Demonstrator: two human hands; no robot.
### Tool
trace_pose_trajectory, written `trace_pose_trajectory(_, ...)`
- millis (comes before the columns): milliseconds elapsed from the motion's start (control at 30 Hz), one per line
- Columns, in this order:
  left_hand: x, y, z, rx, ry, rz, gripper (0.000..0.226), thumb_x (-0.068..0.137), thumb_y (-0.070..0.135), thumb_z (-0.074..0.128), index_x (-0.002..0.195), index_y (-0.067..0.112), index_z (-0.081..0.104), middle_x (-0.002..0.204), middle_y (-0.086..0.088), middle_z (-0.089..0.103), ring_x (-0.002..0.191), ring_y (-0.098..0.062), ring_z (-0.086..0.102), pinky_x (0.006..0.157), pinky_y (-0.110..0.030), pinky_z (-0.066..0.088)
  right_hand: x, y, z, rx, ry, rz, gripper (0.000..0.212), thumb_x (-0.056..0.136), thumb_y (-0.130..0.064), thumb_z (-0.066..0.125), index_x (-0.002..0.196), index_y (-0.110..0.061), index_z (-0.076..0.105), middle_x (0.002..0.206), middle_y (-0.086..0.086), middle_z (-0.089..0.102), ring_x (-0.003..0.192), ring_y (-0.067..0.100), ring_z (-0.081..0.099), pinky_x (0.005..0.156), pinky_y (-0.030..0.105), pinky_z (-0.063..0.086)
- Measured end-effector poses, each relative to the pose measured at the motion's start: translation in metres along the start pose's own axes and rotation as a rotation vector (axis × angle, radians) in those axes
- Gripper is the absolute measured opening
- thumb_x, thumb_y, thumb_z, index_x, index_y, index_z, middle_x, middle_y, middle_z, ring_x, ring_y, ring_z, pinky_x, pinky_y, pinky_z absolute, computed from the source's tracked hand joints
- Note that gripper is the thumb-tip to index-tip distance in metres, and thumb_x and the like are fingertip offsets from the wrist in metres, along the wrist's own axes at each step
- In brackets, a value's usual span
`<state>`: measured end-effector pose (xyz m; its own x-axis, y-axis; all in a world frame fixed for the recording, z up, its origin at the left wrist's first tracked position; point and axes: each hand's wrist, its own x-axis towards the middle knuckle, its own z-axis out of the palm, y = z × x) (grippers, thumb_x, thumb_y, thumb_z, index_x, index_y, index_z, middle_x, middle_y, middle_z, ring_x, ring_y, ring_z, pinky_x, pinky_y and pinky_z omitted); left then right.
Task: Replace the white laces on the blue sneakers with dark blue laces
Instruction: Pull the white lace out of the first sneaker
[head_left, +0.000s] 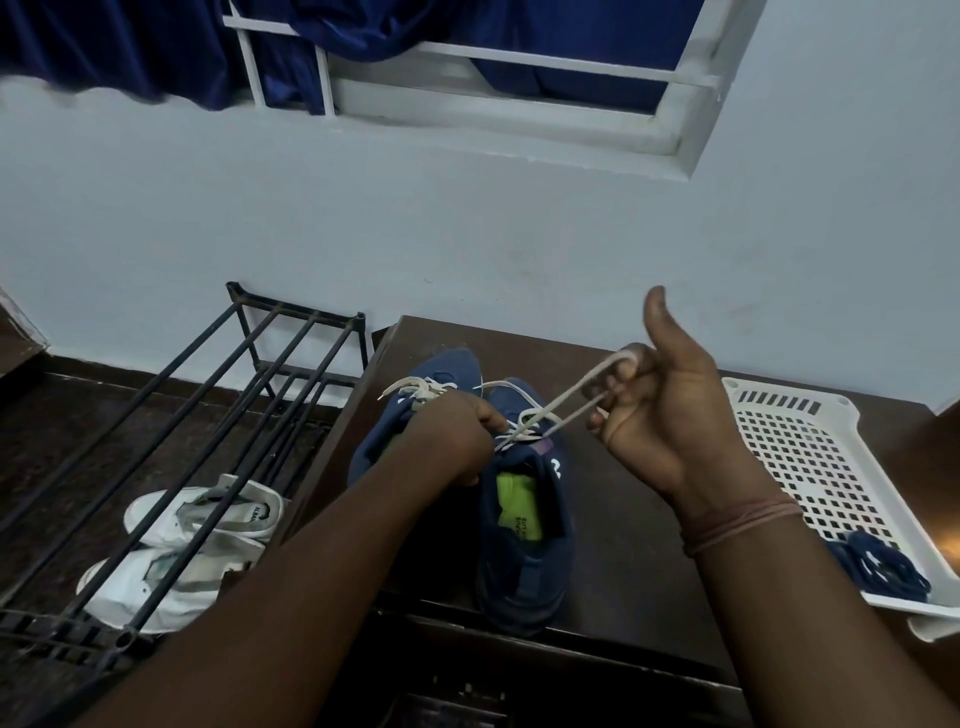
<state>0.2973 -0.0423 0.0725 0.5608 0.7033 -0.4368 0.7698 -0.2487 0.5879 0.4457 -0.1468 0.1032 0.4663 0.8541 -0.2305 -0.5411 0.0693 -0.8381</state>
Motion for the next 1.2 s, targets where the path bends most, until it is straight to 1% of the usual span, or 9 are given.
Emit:
trace_pose_trajectory(100, 0.005, 0.005, -0.004, 0.039, -0.068, 0.044, 0.05, 0.097, -0.006, 0.054, 0.142, 0.015, 0.055, 0.148, -0.006, 0.052, 0.131, -0.026, 0.053, 0.085, -0.019, 0.042, -0.002, 0.001, -0.002, 0.141, -0.048, -0.037, 0.066, 0.084, -0.069, 0.057, 0.067, -0.006, 0.066, 0.043, 0.0, 0.025, 0.055, 0.018, 0.032, 0.062, 0.032, 0.036)
trace_pose_trajectory(333, 0.012, -0.016, 0.018, 0.162, 0.148, 0.183, 0.018, 0.09, 0.01, 0.062, 0.097, 0.027, 0.065, 0.111, -0.004, 0.064, 0.104, -0.022, 0.058, 0.085, -0.028, 0.046, -0.013, -0.02, 0.009, 0.332, -0.267, -0.208, 0.065, 0.09, -0.061, 0.054, 0.047, -0.013, 0.047, 0.039, 0.0, 0.03, 0.051, 0.018, 0.022, 0.059, 0.031, 0.028)
trace_pose_trajectory(500, 0.005, -0.009, 0.025, 0.159, 0.144, 0.197, 0.012, 0.091, 0.014, 0.052, 0.085, 0.024, 0.054, 0.111, -0.01, 0.05, 0.092, -0.019, 0.047, 0.082, -0.031, 0.042, -0.002, -0.004, -0.002, -0.215, -0.04, -0.177, 0.059, 0.096, -0.052, 0.054, 0.051, -0.013, 0.052, 0.04, 0.004, 0.032, 0.04, 0.018, 0.026, 0.05, 0.029, 0.03)
trace_pose_trajectory(600, 0.005, -0.002, 0.018, -0.076, 0.119, 0.186, 0.011, 0.089, 0.01, 0.051, 0.084, 0.009, 0.061, 0.102, -0.013, 0.063, 0.088, -0.026, 0.059, 0.073, -0.035, 0.045, 0.003, 0.02, -0.012, -1.017, 0.015, -0.067, 0.039, 0.091, -0.043, 0.066, 0.068, -0.012, 0.068, 0.061, 0.011, 0.064, 0.049, 0.015, 0.049, 0.057, 0.032, 0.043)
trace_pose_trajectory(700, 0.003, 0.0, 0.007, -0.497, 0.139, 0.123, 0.009, 0.077, 0.003, 0.055, 0.077, 0.006, 0.063, 0.08, -0.012, 0.057, 0.077, -0.022, 0.051, 0.068, -0.037, 0.039, 0.007, 0.033, -0.021, -1.324, -0.072, 0.101, 0.019, 0.08, -0.033, 0.075, 0.086, -0.017, 0.067, 0.082, 0.009, 0.072, 0.068, 0.018, 0.065, 0.071, 0.038, 0.058)
trace_pose_trajectory(800, -0.001, 0.001, -0.004, -1.021, 0.121, 0.031, 0.019, 0.073, -0.002, 0.053, 0.072, 0.018, 0.055, 0.077, -0.002, 0.052, 0.073, -0.016, 0.048, 0.062, -0.029, 0.037, 0.006, 0.038, -0.021, -1.443, -0.13, 0.199, 0.014, 0.082, -0.022, 0.068, 0.094, -0.02, 0.061, 0.088, 0.007, 0.07, 0.08, 0.025, 0.07, 0.078, 0.046, 0.061)
trace_pose_trajectory(933, -0.011, 0.006, -0.028, -1.281, 0.181, 0.242, 0.023, 0.076, -0.004, 0.053, 0.068, 0.017, 0.053, 0.072, 0.002, 0.049, 0.064, -0.009, 0.044, 0.054, -0.024, 0.028, 0.005, 0.043, -0.018, -1.481, -0.134, 0.18, 0.018, 0.083, -0.019, 0.063, 0.1, -0.018, 0.056, 0.096, 0.007, 0.066, 0.081, 0.026, 0.069, 0.077, 0.046, 0.06)
trace_pose_trajectory(1067, -0.017, 0.002, -0.056, -1.567, 0.35, 0.422, 0.03, 0.081, -0.007, 0.053, 0.074, 0.021, 0.059, 0.08, 0.006, 0.057, 0.065, -0.006, 0.049, 0.062, -0.018, 0.039, 0.004, 0.05, -0.014, -1.573, -0.156, 0.041, 0.025, 0.085, -0.021, 0.064, 0.107, -0.019, 0.051, 0.092, 0.0, 0.06, 0.08, 0.019, 0.059, 0.065, 0.03, 0.048)
trace_pose_trajectory(1200, -0.011, -0.013, -0.071, -1.415, 0.578, 0.375, 0.029, 0.085, -0.004, 0.053, 0.08, 0.022, 0.066, 0.08, 0.008, 0.062, 0.067, -0.006, 0.053, 0.062, -0.021, 0.042, 0.009, 0.059, -0.016, -1.571, -0.161, -0.178, 0.016, 0.084, -0.017, 0.063, 0.098, -0.021, 0.055, 0.084, -0.001, 0.055, 0.074, 0.018, 0.054, 0.056, 0.025, 0.035)
